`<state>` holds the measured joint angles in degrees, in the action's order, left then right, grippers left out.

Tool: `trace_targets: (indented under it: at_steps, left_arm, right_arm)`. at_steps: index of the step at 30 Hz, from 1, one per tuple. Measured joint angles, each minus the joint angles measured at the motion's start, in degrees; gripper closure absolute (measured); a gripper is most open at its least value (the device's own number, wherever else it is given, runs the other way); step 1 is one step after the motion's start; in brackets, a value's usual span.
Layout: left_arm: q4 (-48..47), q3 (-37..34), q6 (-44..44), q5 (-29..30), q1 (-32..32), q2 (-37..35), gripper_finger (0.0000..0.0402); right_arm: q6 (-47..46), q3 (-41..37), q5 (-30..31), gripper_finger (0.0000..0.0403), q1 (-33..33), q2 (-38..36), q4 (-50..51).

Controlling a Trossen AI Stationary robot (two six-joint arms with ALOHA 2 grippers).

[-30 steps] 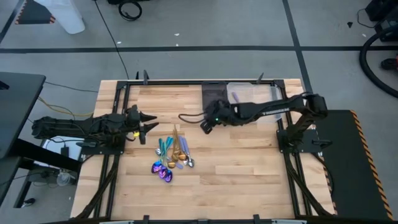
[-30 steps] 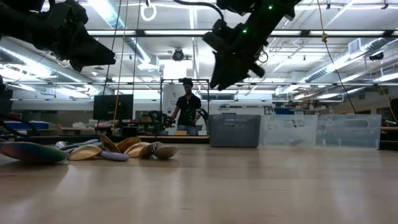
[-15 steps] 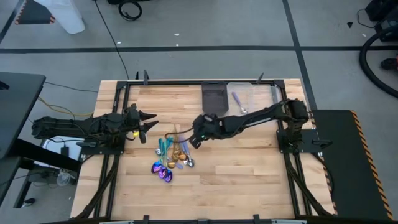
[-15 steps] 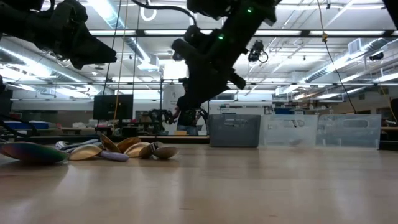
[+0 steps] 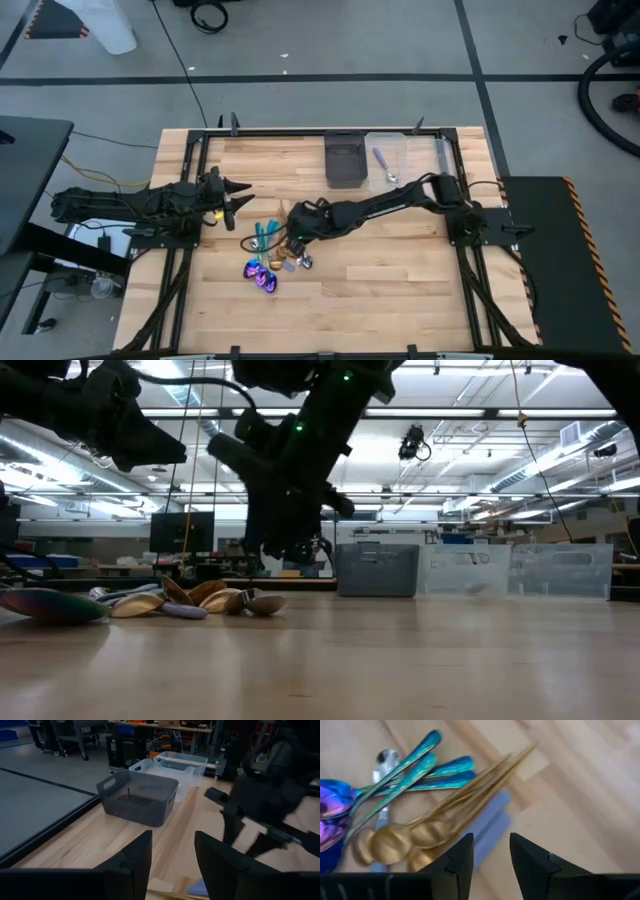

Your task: Sort silverware by color (type)

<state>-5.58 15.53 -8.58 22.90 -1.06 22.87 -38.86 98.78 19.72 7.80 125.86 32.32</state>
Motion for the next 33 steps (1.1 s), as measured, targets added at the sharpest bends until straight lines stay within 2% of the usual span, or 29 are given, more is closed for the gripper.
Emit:
trace_targets:
  at_steps: [7, 26, 30, 33]
  left_arm:
    - [-2.01, -0.04, -1.26, 2.98, 0.0, 0.0, 0.0246]
    - [-3.02, -0.04, -1.68, 2.91, -0.09, 0.0, 0.0246]
    - [-3.33, -0.04, -2.01, 2.74, -0.09, 0.0, 0.0246]
    - [-3.41, -0.04, -2.54, 2.04, -0.09, 0.0, 0.0246]
  right_arm:
    - [-3.01, 1.53, -2.0, 0.0265, 0.82, 3.02, 1.5]
    - [-5.93, 1.36, -3.54, 0.0264, 1.68, 6.22, 3.98]
    - [-6.23, 1.42, -6.99, 0.0278, 1.03, 5.95, 6.28]
    - [-6.4, 1.47, -7.23, 0.0299, 0.73, 5.93, 7.36]
